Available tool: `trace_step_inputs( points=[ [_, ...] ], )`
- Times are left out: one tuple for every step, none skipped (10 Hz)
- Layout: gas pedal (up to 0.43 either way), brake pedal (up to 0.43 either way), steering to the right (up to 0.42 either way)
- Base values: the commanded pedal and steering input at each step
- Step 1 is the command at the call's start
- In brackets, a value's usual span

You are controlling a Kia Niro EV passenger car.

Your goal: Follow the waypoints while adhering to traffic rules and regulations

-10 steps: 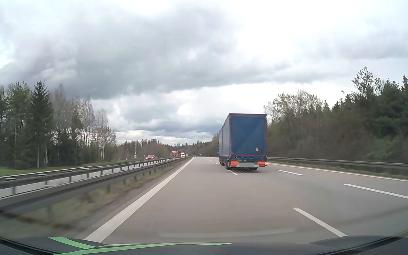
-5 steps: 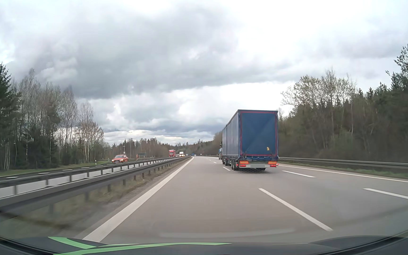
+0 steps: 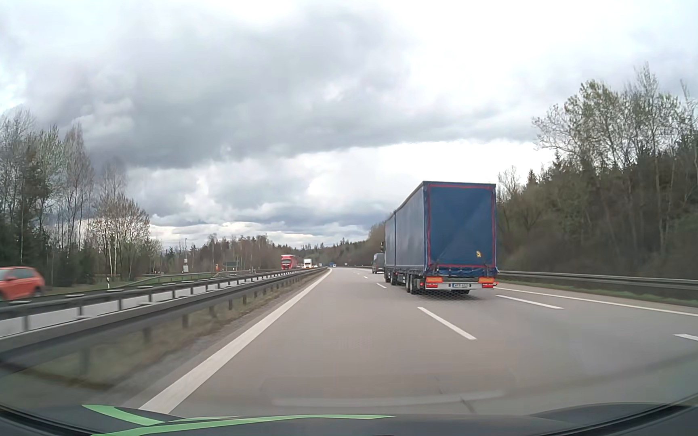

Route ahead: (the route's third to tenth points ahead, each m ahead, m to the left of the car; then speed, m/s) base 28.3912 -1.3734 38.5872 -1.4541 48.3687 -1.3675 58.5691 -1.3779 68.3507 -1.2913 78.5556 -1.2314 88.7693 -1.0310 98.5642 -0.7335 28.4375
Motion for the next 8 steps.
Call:
trace_step_inputs(
  points=[
    [0.398, 0.000, -0.005],
    [0.398, 0.000, -0.005],
    [0.398, 0.000, -0.005],
    [0.398, 0.000, -0.005],
    [0.398, 0.000, -0.005],
    [0.398, 0.000, -0.005],
    [0.398, 0.000, -0.005],
    [0.409, 0.000, -0.004]
  ],
)
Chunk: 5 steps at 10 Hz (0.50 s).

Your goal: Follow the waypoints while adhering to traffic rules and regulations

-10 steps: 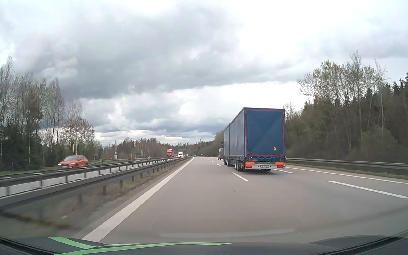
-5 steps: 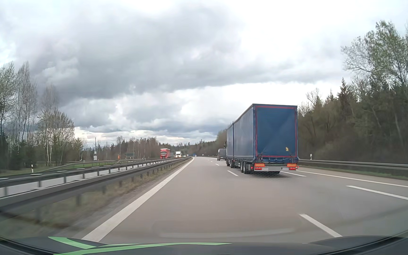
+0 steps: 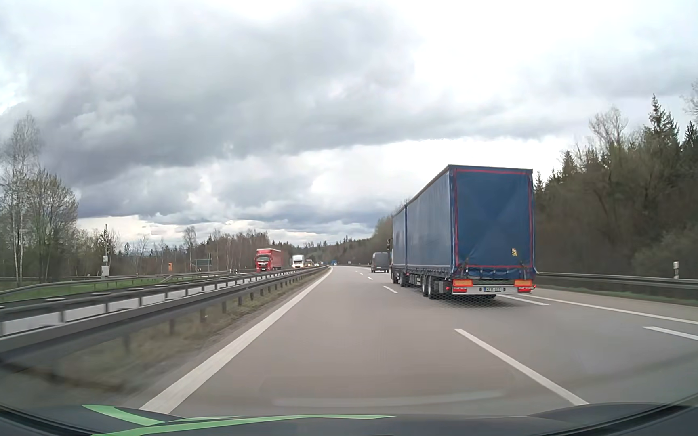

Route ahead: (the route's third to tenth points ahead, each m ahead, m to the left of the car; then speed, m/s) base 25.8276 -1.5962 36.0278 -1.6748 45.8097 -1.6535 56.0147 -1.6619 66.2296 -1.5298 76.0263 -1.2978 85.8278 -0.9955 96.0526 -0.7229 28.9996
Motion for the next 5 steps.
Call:
trace_step_inputs(
  points=[
    [0.409, 0.000, -0.004],
    [0.409, 0.000, -0.004],
    [0.409, 0.000, -0.004],
    [0.409, 0.000, -0.004],
    [0.421, 0.000, -0.004]
  ],
)
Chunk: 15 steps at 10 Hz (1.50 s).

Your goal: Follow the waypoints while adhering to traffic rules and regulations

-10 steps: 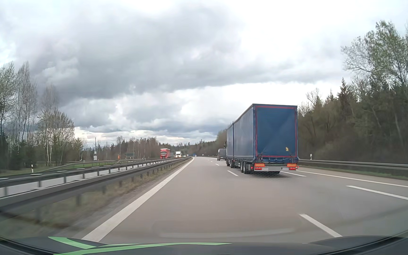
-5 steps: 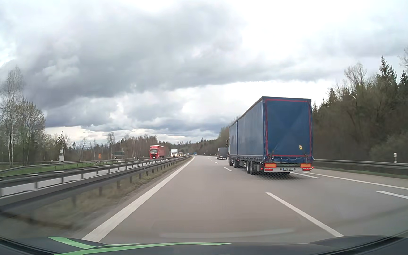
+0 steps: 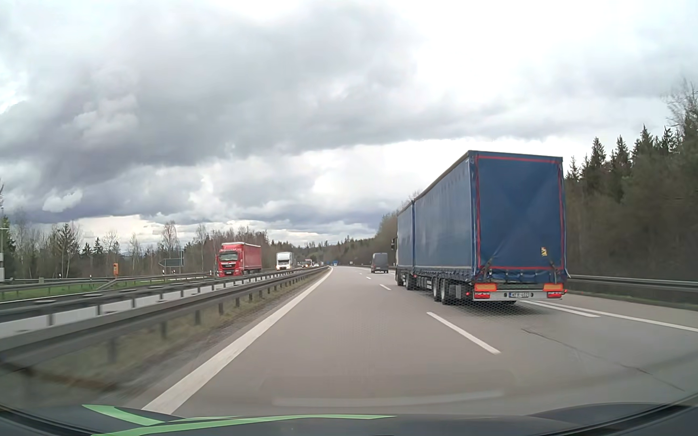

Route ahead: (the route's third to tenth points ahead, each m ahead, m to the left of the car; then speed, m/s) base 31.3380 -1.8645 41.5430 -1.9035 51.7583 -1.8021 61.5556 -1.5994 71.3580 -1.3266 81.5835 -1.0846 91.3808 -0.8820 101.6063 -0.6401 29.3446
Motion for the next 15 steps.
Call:
trace_step_inputs(
  points=[
    [0.421, 0.000, -0.004],
    [0.421, 0.000, -0.004],
    [0.429, 0.000, -0.004],
    [0.429, 0.000, -0.004],
    [0.429, 0.000, -0.004],
    [0.429, 0.000, -0.004],
    [0.429, 0.000, -0.004],
    [0.429, 0.000, -0.004],
    [0.441, 0.000, -0.004],
    [0.441, 0.000, -0.004],
    [0.441, 0.000, -0.004],
    [0.441, 0.000, -0.004],
    [0.441, 0.000, -0.004],
    [0.441, 0.000, -0.004],
    [0.441, 0.000, -0.005]
  ],
)
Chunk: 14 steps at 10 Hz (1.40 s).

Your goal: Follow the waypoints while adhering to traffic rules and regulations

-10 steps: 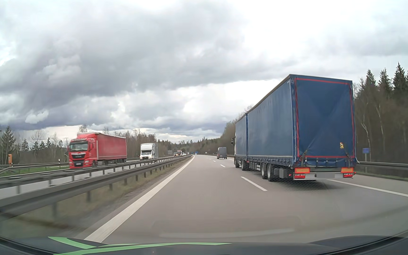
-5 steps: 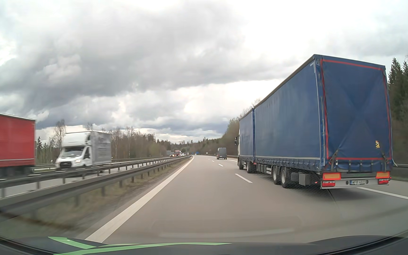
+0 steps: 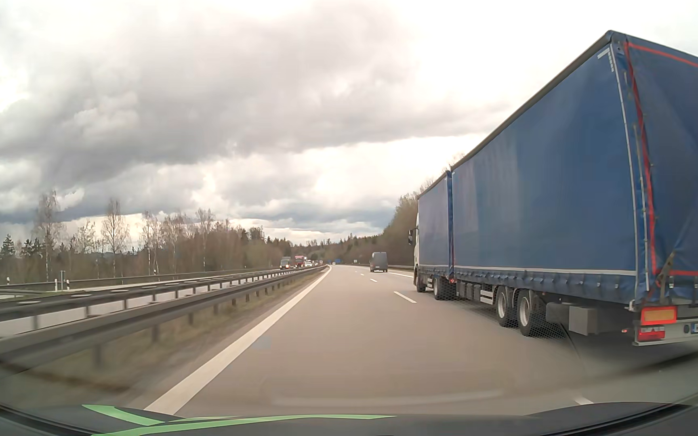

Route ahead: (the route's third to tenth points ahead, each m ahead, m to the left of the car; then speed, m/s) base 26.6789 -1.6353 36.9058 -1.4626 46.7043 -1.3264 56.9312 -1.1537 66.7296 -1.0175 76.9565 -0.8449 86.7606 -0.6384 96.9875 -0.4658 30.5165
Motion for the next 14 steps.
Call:
trace_step_inputs(
  points=[
    [0.441, 0.000, -0.005],
    [0.441, 0.000, -0.005],
    [0.441, 0.000, -0.005],
    [0.449, 0.000, -0.005],
    [0.449, 0.000, -0.005],
    [0.449, 0.000, -0.005],
    [0.449, 0.000, -0.005],
    [0.449, 0.000, -0.005],
    [0.449, 0.000, -0.005],
    [0.449, 0.000, -0.005],
    [0.449, 0.000, -0.005],
    [0.449, 0.000, -0.005],
    [0.449, 0.000, -0.005],
    [0.449, 0.000, -0.004]
  ],
)
